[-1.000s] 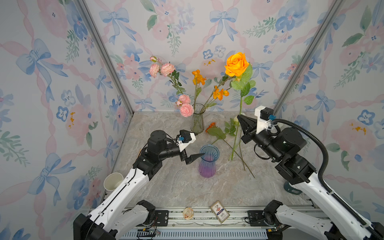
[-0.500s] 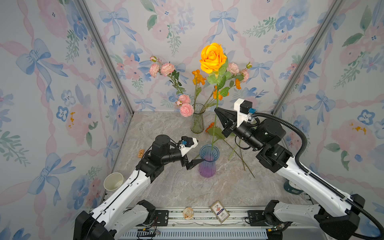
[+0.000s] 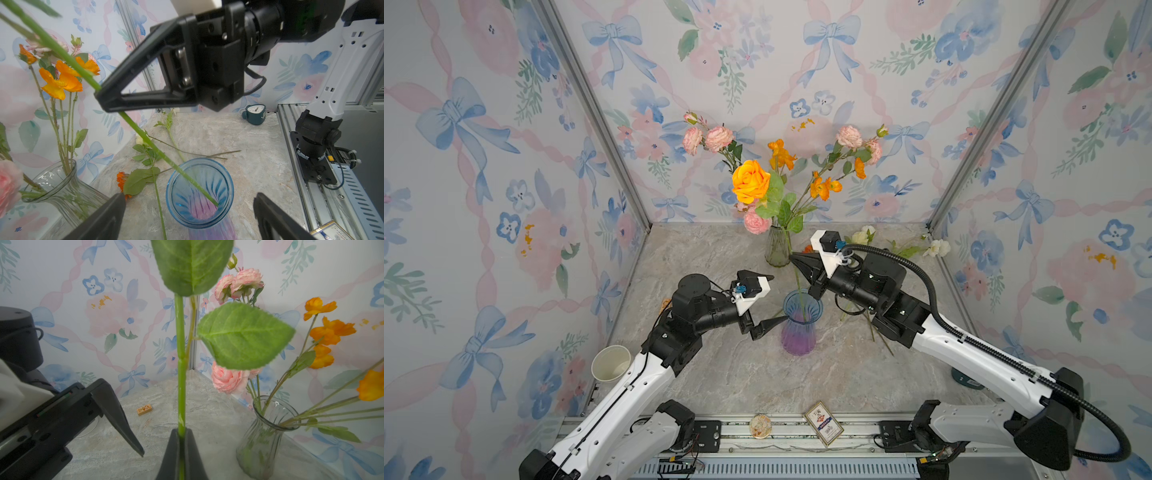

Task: Arrange flowers in a vase
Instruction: Place the flower in the vase.

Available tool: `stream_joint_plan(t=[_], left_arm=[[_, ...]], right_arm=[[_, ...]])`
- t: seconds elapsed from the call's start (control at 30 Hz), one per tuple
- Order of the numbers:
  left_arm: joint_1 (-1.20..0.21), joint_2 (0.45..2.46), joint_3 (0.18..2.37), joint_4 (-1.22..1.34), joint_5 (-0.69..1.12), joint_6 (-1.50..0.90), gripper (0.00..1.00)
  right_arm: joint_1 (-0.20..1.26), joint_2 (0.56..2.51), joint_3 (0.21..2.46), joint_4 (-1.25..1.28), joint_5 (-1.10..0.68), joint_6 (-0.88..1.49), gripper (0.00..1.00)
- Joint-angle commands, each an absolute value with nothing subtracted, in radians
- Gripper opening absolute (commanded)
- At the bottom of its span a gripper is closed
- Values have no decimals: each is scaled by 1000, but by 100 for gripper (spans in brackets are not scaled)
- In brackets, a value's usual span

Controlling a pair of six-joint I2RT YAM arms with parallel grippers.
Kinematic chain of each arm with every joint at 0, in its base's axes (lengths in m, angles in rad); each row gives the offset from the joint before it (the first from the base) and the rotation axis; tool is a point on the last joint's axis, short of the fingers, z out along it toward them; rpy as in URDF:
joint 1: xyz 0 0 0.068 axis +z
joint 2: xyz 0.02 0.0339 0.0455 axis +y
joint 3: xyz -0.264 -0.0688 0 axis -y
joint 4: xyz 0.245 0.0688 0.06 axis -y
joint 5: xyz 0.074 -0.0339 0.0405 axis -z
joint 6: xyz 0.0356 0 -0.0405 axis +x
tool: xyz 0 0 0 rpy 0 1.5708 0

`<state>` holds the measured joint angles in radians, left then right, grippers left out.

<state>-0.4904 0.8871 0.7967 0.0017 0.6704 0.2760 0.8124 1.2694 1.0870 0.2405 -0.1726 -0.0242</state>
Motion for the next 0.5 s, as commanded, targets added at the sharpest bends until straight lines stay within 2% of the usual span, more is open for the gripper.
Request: stream_joint_plan(t=[0.0, 0.33, 0.47], left_arm=[[-485, 888, 801, 1, 685, 270, 98], [-484, 897, 801, 2, 693, 268, 98], [-483, 898, 801, 1, 694, 269, 98]], right_arm=[[834, 1293, 1052, 263, -172, 7, 0], [879, 1307, 980, 236, -111, 2, 3], [882, 1290, 938, 243, -99, 14, 9]])
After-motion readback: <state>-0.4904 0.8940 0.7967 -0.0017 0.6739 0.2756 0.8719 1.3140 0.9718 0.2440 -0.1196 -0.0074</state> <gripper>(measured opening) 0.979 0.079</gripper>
